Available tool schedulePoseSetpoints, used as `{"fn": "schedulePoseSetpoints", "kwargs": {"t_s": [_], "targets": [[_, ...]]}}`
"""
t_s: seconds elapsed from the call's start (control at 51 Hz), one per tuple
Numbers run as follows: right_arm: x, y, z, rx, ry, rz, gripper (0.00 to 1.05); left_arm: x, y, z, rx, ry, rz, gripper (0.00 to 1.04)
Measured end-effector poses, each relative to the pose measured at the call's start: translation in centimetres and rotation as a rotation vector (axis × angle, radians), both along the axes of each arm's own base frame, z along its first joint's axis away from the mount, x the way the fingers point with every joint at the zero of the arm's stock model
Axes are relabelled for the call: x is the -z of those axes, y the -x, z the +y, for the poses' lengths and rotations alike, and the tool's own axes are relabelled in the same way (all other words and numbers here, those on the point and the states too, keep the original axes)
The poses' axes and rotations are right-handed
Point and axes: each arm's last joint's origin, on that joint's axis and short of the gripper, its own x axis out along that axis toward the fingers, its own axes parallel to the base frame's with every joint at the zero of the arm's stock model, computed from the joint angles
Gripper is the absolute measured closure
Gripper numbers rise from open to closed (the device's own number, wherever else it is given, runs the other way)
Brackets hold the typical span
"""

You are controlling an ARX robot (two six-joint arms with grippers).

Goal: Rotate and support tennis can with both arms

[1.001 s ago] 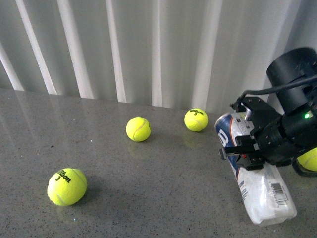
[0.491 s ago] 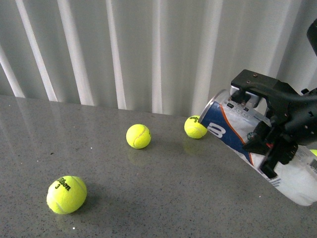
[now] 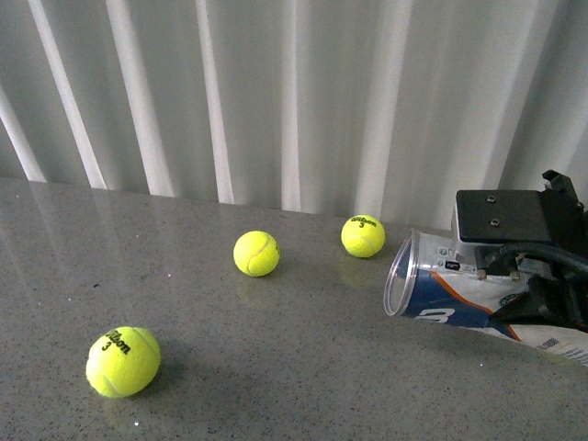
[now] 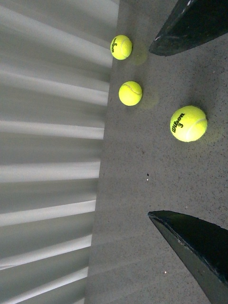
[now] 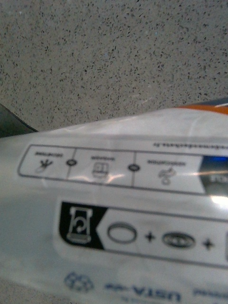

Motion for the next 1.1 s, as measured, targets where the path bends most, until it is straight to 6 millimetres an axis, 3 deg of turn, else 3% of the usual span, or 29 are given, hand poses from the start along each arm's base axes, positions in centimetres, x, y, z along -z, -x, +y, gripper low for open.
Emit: {"fn": "schedulePoseSetpoints", "kwargs": {"t_s": [0.236, 0.648, 1.099], "targets": [[3.2, -1.1, 1.1, -0.044, 0.009, 0.05, 0.93, 0.0, 0.0, 0.0, 0.0, 0.0, 0.0, 0.07], [6.9, -1.6, 3.9, -0.091, -0.001, 0.126, 0.93, 0.0, 0.0, 0.0, 0.0, 0.0, 0.0, 0.07], [7.8, -1.4, 5.1, -0.071, -0.025, 0.209, 0.93, 0.0, 0.0, 0.0, 0.0, 0.0, 0.0, 0.07]]}}
